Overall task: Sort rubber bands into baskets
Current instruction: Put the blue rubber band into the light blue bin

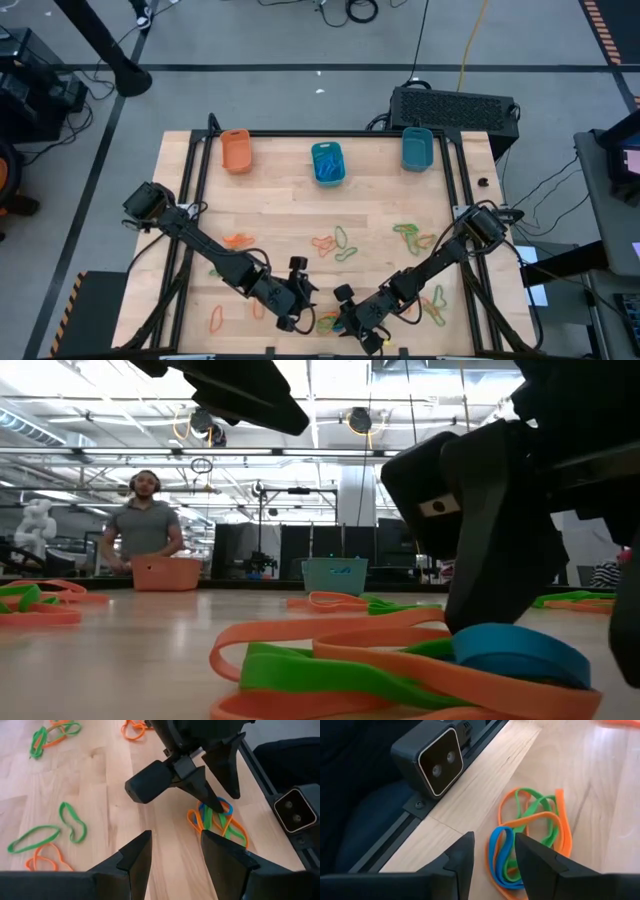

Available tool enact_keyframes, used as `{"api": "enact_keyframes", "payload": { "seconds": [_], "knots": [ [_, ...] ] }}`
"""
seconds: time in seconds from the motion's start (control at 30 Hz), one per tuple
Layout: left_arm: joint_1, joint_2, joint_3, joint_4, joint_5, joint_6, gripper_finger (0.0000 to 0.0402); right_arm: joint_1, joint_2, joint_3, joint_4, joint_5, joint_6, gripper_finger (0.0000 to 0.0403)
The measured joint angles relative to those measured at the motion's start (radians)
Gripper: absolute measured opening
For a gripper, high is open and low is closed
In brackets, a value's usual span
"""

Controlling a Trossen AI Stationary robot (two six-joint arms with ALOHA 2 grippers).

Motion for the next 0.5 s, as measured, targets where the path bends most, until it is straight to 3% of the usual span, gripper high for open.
{"api": "enact_keyframes", "payload": {
  "seconds": [0.17,0.5],
  "knots": [
    [-0.001,0.0,0.0,-0.005,0.0,0.0,0.0178,0.0,0.0,0.0,0.0,0.001,0.0,0.0117],
    [-0.001,0.0,0.0,-0.005,0.0,-0.001,0.0178,0.0,0.024,0.0,0.021,0.0,0.0,0.0045]
  ]
}}
